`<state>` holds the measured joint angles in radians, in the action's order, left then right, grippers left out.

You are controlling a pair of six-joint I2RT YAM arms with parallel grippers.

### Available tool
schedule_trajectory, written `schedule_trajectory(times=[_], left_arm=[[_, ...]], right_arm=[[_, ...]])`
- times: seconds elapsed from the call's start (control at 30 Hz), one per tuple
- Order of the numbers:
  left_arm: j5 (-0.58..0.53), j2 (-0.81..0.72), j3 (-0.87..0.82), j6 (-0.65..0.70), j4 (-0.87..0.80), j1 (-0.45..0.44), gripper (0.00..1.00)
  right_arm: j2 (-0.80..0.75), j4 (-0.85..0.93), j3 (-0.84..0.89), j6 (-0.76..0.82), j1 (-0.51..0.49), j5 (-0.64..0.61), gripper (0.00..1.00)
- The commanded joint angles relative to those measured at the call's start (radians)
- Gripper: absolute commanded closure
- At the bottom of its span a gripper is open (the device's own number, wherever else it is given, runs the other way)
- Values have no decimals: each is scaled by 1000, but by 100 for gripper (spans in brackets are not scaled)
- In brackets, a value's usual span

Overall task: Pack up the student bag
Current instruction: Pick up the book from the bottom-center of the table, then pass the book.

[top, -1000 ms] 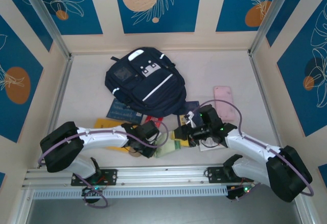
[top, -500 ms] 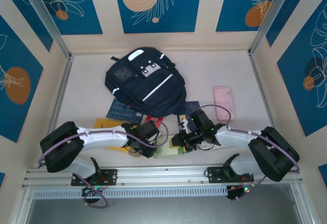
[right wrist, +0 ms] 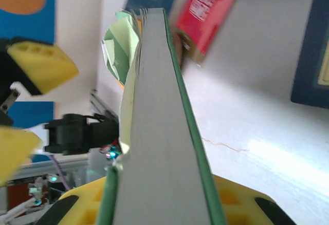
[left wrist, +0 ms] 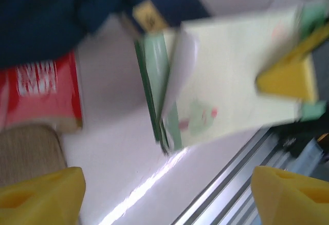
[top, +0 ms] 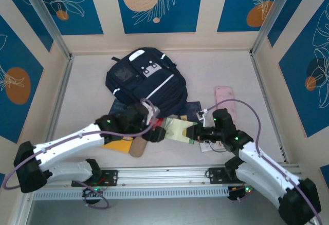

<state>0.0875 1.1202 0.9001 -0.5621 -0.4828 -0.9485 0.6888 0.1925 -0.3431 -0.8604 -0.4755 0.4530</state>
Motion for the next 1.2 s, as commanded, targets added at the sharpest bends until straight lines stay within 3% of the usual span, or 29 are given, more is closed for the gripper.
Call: schedule_trajectory(times=[0.0, 0.1, 0.37, 0.6, 0.77, 0.93, 1.03, 1.17], left_arm=[[155, 31, 2, -53, 88, 59, 8], [287, 65, 14, -68, 194, 61, 3], [448, 78, -48, -81, 367, 61, 3], [508, 93, -98, -122, 481, 63, 8], [546, 96, -148, -223, 654, 66, 29], [542, 76, -191, -278, 773, 69, 65], [529, 44, -212, -298, 811, 74, 74], [507, -12, -236, -298, 821, 90, 77]], right_arm=[[-79, -85, 39, -46, 51, 159, 100], [-124, -135, 58, -85, 84, 219, 100], [-163, -283, 87, -197, 123, 327, 100], [-169, -434, 92, -280, 124, 389, 100], [-180, -442, 93, -293, 126, 389, 100], [-184, -435, 102, -290, 125, 384, 100], [-189, -418, 107, -279, 126, 380, 100], [-190, -413, 120, -274, 131, 376, 100]])
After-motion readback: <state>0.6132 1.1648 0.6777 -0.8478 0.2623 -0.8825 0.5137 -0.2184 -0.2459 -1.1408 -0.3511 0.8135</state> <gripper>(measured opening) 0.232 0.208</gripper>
